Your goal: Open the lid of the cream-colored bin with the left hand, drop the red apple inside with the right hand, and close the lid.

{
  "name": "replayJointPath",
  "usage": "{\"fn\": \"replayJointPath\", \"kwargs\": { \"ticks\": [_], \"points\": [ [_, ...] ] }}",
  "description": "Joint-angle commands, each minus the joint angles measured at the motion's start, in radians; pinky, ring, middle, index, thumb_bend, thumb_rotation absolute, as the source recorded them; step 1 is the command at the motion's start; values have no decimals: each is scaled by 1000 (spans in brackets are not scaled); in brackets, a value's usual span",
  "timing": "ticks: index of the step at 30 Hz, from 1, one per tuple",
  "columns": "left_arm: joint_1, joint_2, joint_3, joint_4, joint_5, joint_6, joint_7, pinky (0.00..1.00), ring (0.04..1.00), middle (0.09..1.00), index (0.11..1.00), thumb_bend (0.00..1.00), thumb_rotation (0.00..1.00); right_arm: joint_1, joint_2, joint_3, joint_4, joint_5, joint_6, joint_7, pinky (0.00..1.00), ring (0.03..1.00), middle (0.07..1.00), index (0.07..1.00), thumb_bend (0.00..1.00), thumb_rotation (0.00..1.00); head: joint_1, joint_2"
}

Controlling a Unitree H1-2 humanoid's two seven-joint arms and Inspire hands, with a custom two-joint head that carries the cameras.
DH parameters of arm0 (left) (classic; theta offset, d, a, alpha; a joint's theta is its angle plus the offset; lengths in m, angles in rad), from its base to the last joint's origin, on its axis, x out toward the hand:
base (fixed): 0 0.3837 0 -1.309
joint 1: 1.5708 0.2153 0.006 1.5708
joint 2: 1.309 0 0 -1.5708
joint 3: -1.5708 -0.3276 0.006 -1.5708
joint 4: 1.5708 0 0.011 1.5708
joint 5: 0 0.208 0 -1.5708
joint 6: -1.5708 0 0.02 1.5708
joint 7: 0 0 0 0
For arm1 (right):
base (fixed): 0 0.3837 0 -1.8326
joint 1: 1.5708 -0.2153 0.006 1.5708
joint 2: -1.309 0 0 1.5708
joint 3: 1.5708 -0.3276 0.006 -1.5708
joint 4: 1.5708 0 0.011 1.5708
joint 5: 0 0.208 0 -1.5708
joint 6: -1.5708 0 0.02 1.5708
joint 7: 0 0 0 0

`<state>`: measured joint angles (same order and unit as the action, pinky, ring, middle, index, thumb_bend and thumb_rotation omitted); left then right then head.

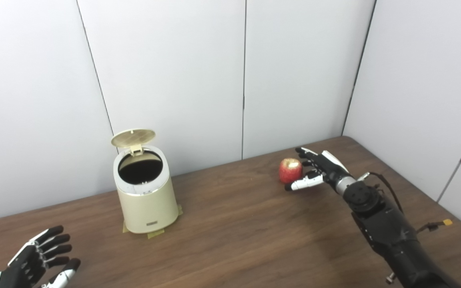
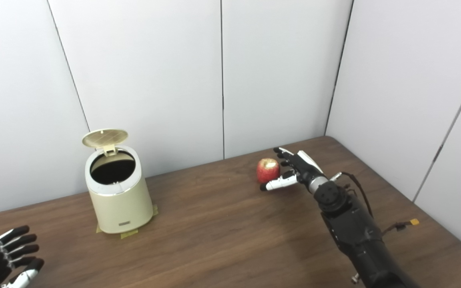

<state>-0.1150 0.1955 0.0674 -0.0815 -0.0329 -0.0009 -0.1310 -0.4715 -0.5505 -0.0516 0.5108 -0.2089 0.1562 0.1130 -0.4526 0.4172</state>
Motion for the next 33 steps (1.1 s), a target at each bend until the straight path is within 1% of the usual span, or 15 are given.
{"fn": "replayJointPath", "kwargs": {
  "ticks": [1,2,6,10,12,15,19,22,24,27,29,30,31,32,33],
  "points": [
    [-28,-1,1,-52,-16,-1,2,655,721,758,790,516,0,-56,-21,-1,15,2,-59,-19,829,915,944,920,873,208,0,1],
    [-28,-2,0,-55,-15,1,2,658,722,760,790,512,0,-59,-19,2,27,-1,-67,-22,798,888,933,915,875,201,1,2],
    [-30,2,-8,-51,14,-4,6,665,713,761,795,494,0,-67,-12,8,47,7,-78,-18,746,855,918,910,859,208,1,3],
    [-36,7,-14,-29,36,-34,9,636,676,736,788,514,0,-72,-12,21,54,0,-87,-17,739,823,900,903,851,190,4,5],
    [-35,6,-15,-32,43,-32,9,650,681,736,786,509,0,-76,-16,35,65,-16,-104,-24,731,805,886,891,852,191,7,6],
    [-35,11,-16,-40,60,-30,9,654,670,722,777,509,0,-80,-21,63,64,-56,-97,-40,693,787,881,868,858,205,11,10],
    [-35,13,-15,-48,50,-26,3,637,662,719,773,498,0,-86,-31,116,56,-133,-88,-62,648,780,880,854,839,213,12,14],
    [-34,14,-18,-56,56,-20,3,627,664,720,771,494,0,-91,-41,157,50,-195,-84,-83,601,721,815,790,811,190,14,17],
    [-35,16,-20,-61,58,-15,3,635,668,721,770,491,0,-92,-44,179,39,-223,-82,-83,542,648,762,746,803,143,16,19],
    [-35,17,-22,-69,56,-5,2,644,673,724,772,471,0,-92,-46,207,25,-261,-77,-81,595,673,716,704,826,92,16,21],
    [-34,17,-21,-74,51,3,1,641,678,730,776,464,0,-88,-46,220,2,-280,-66,-74,583,654,690,692,816,68,17,23],
    [-33,18,-21,-76,51,5,0,640,678,733,778,465,0,-86,-44,224,1,-286,-73,-78,543,600,640,674,803,38,18,23],
    [-32,19,-22,-77,52,5,0,650,679,732,779,468,0,-85,-42,225,1,-291,-79,-85,512,551,565,653,688,19,18,23],
    [-32,20,-22,-79,53,4,0,655,680,731,780,469,0,-82,-38,226,-2,-298,-76,-93,484,514,507,598,608,9,21,26],
    [-32,20,-22,-81,52,5,0,650,678,728,779,471,0,-79,-34,227,-9,-307,-69,-102,437,469,472,550,560,3,21,26]
  ]
}}
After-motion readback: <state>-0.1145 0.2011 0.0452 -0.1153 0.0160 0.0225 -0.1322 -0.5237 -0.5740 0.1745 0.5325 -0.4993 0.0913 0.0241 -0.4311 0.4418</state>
